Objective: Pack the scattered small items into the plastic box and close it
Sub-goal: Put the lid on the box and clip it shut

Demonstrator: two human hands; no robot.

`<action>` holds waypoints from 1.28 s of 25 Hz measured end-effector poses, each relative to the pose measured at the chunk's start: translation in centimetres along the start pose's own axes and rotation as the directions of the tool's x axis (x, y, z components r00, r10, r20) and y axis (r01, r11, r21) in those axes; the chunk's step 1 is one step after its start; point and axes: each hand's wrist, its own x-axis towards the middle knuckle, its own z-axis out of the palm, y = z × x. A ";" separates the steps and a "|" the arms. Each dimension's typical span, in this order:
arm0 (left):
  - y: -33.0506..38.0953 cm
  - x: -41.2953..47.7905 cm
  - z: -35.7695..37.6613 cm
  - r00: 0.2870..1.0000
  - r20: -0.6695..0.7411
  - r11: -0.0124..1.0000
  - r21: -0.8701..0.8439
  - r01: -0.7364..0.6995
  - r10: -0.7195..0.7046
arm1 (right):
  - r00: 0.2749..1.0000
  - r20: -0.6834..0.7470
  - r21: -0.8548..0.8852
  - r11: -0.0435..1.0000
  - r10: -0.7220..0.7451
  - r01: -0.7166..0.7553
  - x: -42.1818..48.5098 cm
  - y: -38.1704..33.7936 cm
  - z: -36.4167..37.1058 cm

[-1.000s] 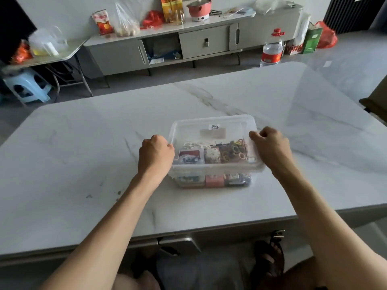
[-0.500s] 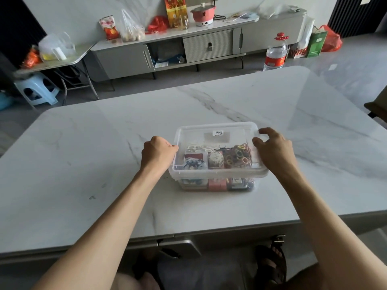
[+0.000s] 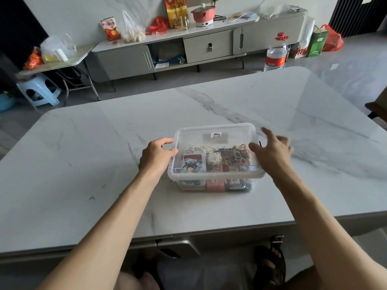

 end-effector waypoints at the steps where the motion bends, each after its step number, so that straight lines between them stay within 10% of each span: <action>1: -0.2 0.1 0.1 0.999 0.037 0.995 -0.091 0.042 -0.039 | 0.990 0.096 0.174 0.977 0.105 -0.121 -0.1 0.4 -0.7; 5: -1.3 0.4 0.6 0.966 0.185 0.893 -0.381 0.240 -0.181 | 0.936 0.331 0.419 0.870 0.121 -0.260 -1.4 1.6 -1.8; 12: -1.3 -0.6 1.8 0.964 0.105 0.824 -0.502 0.263 -0.244 | 0.995 -0.099 0.256 0.965 -0.030 0.054 -2.3 0.2 0.4; 20: -0.5 -2.0 1.8 0.981 -0.193 0.994 -0.093 -0.057 0.038 | 0.999 0.021 0.356 0.934 -0.047 0.036 -2.3 -0.2 1.7; 27: 0.5 -2.9 1.6 0.934 -0.210 0.925 0.315 -0.215 0.288 | 0.990 -0.055 0.236 0.961 -0.134 0.143 -2.1 0.1 2.2; 32: 0.6 -2.4 1.3 0.946 -0.149 0.923 0.307 -0.232 0.287 | 0.970 -0.129 0.115 0.969 -0.205 0.220 -2.3 -0.1 2.5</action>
